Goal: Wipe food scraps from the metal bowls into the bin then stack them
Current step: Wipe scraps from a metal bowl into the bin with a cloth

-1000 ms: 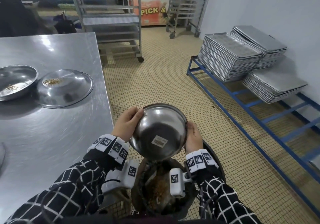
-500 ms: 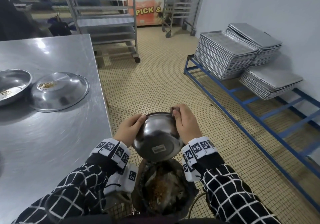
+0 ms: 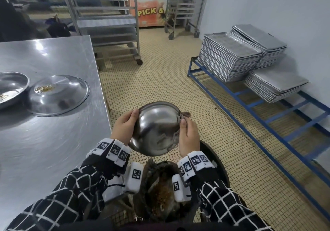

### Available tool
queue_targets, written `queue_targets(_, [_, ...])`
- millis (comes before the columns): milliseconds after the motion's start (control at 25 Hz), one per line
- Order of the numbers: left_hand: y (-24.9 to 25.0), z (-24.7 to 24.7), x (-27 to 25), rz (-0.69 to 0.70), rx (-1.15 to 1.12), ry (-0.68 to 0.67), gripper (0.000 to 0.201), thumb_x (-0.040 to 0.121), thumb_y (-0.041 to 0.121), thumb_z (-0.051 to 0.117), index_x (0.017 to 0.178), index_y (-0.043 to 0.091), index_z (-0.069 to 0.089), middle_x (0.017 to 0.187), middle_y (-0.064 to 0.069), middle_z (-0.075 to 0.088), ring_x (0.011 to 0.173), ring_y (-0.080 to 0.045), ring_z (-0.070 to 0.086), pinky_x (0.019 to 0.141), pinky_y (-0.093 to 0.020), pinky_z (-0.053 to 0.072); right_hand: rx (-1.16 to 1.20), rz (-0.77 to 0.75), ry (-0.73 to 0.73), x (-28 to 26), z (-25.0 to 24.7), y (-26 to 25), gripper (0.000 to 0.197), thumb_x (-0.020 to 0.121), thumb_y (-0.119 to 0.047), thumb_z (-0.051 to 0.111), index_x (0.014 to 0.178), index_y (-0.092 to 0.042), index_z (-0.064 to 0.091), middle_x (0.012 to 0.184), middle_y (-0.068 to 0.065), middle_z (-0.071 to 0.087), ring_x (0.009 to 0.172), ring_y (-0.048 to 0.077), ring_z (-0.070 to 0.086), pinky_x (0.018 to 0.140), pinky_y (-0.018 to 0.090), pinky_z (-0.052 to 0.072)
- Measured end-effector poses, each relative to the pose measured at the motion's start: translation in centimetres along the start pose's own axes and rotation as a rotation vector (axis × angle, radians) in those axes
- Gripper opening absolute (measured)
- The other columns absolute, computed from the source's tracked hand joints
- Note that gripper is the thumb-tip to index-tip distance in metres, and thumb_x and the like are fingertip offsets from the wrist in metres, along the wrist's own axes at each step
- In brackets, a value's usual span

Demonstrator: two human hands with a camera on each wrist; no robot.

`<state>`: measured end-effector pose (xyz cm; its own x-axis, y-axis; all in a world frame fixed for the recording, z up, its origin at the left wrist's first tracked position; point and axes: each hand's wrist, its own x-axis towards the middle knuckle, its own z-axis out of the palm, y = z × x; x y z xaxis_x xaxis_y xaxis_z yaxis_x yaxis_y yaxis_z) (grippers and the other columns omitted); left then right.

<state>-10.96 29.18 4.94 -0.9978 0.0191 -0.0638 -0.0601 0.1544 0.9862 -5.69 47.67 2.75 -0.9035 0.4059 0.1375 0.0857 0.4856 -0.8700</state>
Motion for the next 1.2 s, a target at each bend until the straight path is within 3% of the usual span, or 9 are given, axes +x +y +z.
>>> queue_targets(80, [-0.1, -0.3, 0.1, 0.018, 0.007, 0.014, 0.031, 0.098, 0.042, 0.046, 0.087, 0.024, 0.070, 0.086, -0.007, 0.070, 0.089, -0.029, 0.064, 0.089, -0.045, 0.050, 0.128, 0.023, -0.043, -0.1, -0.4, 0.1, 0.040, 0.100, -0.037, 0.034, 0.133, -0.019, 0.046, 0.125, -0.005, 0.050, 0.114, 0.008, 0.049, 0.100, 0.040, 0.046])
queue_targets(200, [0.7, 0.1, -0.3, 0.099, 0.072, -0.009, 0.033, 0.099, 0.036, 0.045, 0.084, 0.015, 0.065, 0.080, -0.012, 0.066, 0.081, -0.031, 0.062, 0.081, -0.043, 0.051, 0.162, -0.166, -0.045, -0.4, -0.5, -1.7, 0.043, 0.096, -0.031, 0.035, 0.137, -0.018, 0.041, 0.139, 0.000, 0.046, 0.127, 0.015, 0.046, 0.101, 0.041, 0.046])
queue_targets(320, [1.6, 0.9, -1.0, 0.146, 0.037, -0.058, 0.029, 0.099, 0.026, 0.048, 0.076, 0.016, 0.063, 0.063, 0.004, 0.064, 0.061, -0.010, 0.059, 0.063, -0.027, 0.048, -0.187, -0.468, -0.068, -0.7, 0.8, -3.8, 0.047, 0.099, -0.036, 0.029, 0.141, -0.017, 0.039, 0.151, -0.001, 0.031, 0.144, 0.015, 0.016, 0.114, 0.041, 0.027])
queue_targets(400, [1.9, 1.2, -1.3, 0.156, 0.015, -0.062, 0.029, 0.098, 0.024, 0.049, 0.074, 0.018, 0.063, 0.060, 0.007, 0.064, 0.056, -0.003, 0.058, 0.059, -0.020, 0.046, -0.279, -0.486, -0.017, -0.3, 1.4, -3.9, 0.052, 0.099, -0.042, 0.025, 0.145, -0.018, 0.033, 0.153, -0.002, 0.026, 0.145, 0.016, 0.011, 0.115, 0.039, 0.023])
queue_targets(480, [1.8, 0.6, -1.4, 0.122, -0.007, -0.035, 0.028, 0.097, 0.029, 0.049, 0.077, 0.020, 0.066, 0.065, 0.005, 0.066, 0.060, -0.004, 0.061, 0.061, -0.018, 0.049, -0.159, -0.317, 0.042, 0.1, 1.4, -3.0, 0.053, 0.098, -0.045, 0.024, 0.143, -0.021, 0.035, 0.148, -0.001, 0.034, 0.138, 0.018, 0.029, 0.109, 0.040, 0.036])
queue_targets(640, [1.1, -1.1, -1.6, 0.029, -0.137, -0.015, 0.028, 0.094, 0.039, 0.051, 0.089, 0.019, 0.071, 0.082, -0.006, 0.070, 0.081, -0.024, 0.067, 0.076, -0.034, 0.054, 0.315, 0.232, -0.006, -0.8, 0.4, -0.5, 0.034, 0.100, -0.042, 0.028, 0.126, -0.029, 0.047, 0.126, -0.002, 0.052, 0.110, 0.015, 0.054, 0.085, 0.030, 0.050])
queue_targets(800, [0.3, -1.1, -1.7, 0.014, -0.139, -0.027, 0.025, 0.096, 0.036, 0.049, 0.091, 0.021, 0.068, 0.085, 0.003, 0.068, 0.084, -0.019, 0.064, 0.080, -0.032, 0.054, 0.566, 0.430, -0.001, -1.2, -0.7, 0.8, 0.013, 0.096, -0.040, 0.046, 0.091, -0.043, 0.058, 0.107, -0.005, 0.062, 0.102, 0.018, 0.060, 0.093, 0.046, 0.049])
queue_targets(1000, [-1.3, -1.5, -1.4, 0.064, 0.048, -0.128, 0.016, 0.099, 0.018, 0.046, 0.103, 0.026, 0.059, 0.099, 0.000, 0.063, 0.092, -0.019, 0.061, 0.082, -0.031, 0.050, 0.259, 0.199, -0.122, 0.3, -4.1, 0.3, 0.027, 0.091, -0.047, 0.048, 0.104, -0.026, 0.058, 0.103, -0.007, 0.065, 0.096, 0.014, 0.063, 0.088, 0.042, 0.053])
queue_targets(1200, [0.0, -0.6, -2.2, 0.129, 0.171, -0.289, 0.019, 0.094, 0.035, 0.054, 0.110, 0.031, 0.062, 0.104, 0.008, 0.067, 0.101, -0.013, 0.062, 0.088, -0.032, 0.050, -0.155, -0.160, -0.348, 1.8, -5.6, -3.2, 0.009, 0.096, -0.031, 0.048, 0.094, -0.024, 0.053, 0.086, -0.016, 0.059, 0.078, 0.000, 0.056, 0.067, 0.017, 0.043])
